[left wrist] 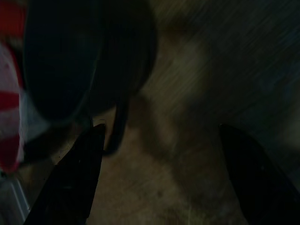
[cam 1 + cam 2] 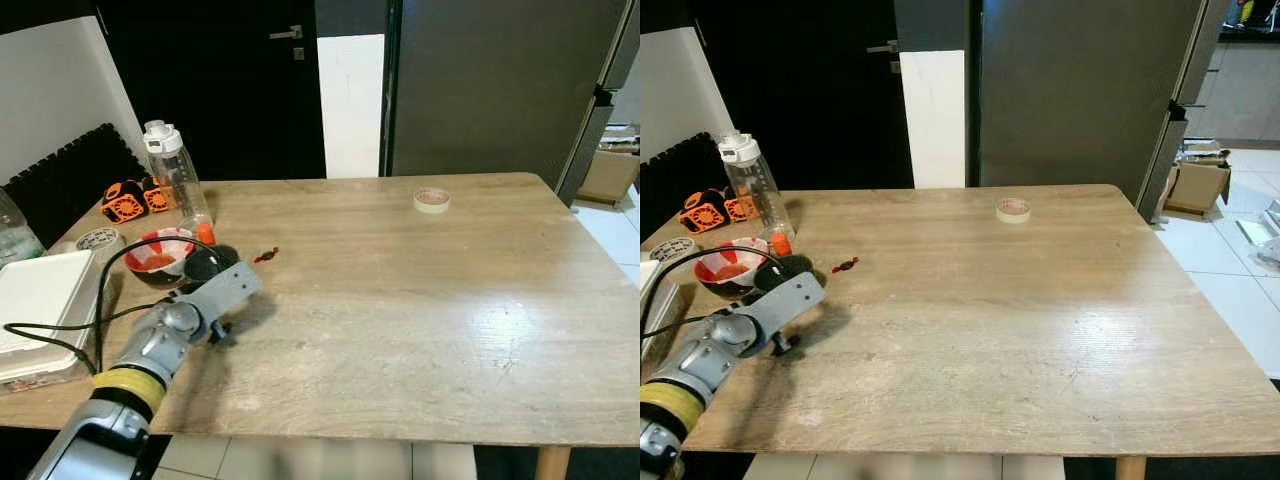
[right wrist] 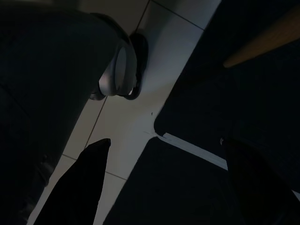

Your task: Restocking fridge

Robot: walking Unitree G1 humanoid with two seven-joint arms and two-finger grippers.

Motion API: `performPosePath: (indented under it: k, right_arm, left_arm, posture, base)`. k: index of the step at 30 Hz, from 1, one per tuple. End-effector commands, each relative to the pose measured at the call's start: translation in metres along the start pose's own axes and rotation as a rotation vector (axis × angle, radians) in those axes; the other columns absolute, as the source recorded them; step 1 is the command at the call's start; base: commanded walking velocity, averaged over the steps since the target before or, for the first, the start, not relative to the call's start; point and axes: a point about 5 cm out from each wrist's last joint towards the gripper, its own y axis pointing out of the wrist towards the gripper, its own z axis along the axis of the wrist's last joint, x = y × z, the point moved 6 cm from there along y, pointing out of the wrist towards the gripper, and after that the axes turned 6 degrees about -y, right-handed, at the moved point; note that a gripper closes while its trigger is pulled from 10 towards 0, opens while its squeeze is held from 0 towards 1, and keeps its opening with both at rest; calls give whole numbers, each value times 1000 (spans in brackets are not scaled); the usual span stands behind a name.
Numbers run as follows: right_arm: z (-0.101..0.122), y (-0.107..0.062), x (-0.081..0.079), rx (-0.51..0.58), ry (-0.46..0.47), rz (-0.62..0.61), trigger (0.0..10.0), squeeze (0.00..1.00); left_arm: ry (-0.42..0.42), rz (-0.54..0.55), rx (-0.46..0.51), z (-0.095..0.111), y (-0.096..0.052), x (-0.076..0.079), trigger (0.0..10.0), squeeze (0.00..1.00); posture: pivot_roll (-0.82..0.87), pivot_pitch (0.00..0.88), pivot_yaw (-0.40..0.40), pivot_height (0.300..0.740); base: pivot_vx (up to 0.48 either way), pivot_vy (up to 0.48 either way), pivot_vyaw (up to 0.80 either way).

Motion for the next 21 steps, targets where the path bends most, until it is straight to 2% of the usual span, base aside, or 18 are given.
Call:
performPosePath:
  k: [1,3,6,10,12,13,16,17,18,19,20,21]
  right_arm:
    - [0,0,-2,-3,-6,7,10000,0]
    - [0,0,-2,-3,-6,7,10000,0]
    - [-1,0,-2,-3,-5,7,10000,0]
    - [-1,0,-2,-3,-5,8,10000,0]
    - [-1,0,-3,-4,-6,10,10000,0]
    - [-1,0,-3,-5,-6,10,10000,0]
    - [-2,0,-3,-6,-5,10,10000,0]
    - [-2,0,-3,-7,-6,11,10000,0]
    - [-2,0,-3,-7,-6,11,10000,0]
    - [-3,0,-3,-8,-7,12,10000,0]
    - [-3,0,-3,-8,-7,12,10000,0]
    - [-4,0,-3,-10,-9,12,10000,0]
  left_arm:
    - [-34,-30,-64,-22,-4,0,10000,0]
    - [-62,-43,-52,-23,-10,-3,10000,0]
    - [-182,-101,39,-13,-20,-4,10000,0]
    - [-226,-102,87,-9,-23,-10,10000,0]
    - [-322,-72,212,3,-29,-26,10000,0]
    - [-341,-62,239,6,-30,-30,10000,0]
    - [-320,-30,323,16,-35,-39,10000,0]
    - [-367,-15,401,26,-39,-45,10000,0]
    - [-367,-15,401,26,-39,-45,10000,0]
    - [-414,-8,459,34,-42,-49,10000,0]
    - [-414,-8,459,34,-42,-49,10000,0]
    - [-448,0,507,40,-45,-52,10000,0]
  posture:
    - [-51,31,48,740]
    - [-51,36,48,740]
    - [-51,36,48,740]
    - [-51,36,48,740]
    - [-49,44,50,740]
    - [-49,44,50,740]
    - [-48,53,47,740]
    - [-51,65,47,740]
    - [-51,65,47,740]
    - [-53,72,45,740]
    - [-53,72,45,740]
    - [-56,80,47,740]
  base:
    - [0,0,0]
    - [0,0,0]
    - [0,0,0]
    - [0,0,0]
    - [0,0,0]
    - [0,0,0]
    - [0,0,0]
    - [0,0,0]
    - [0,0,0]
    - [0,0,0]
    - [0,0,0]
    - [0,0,0]
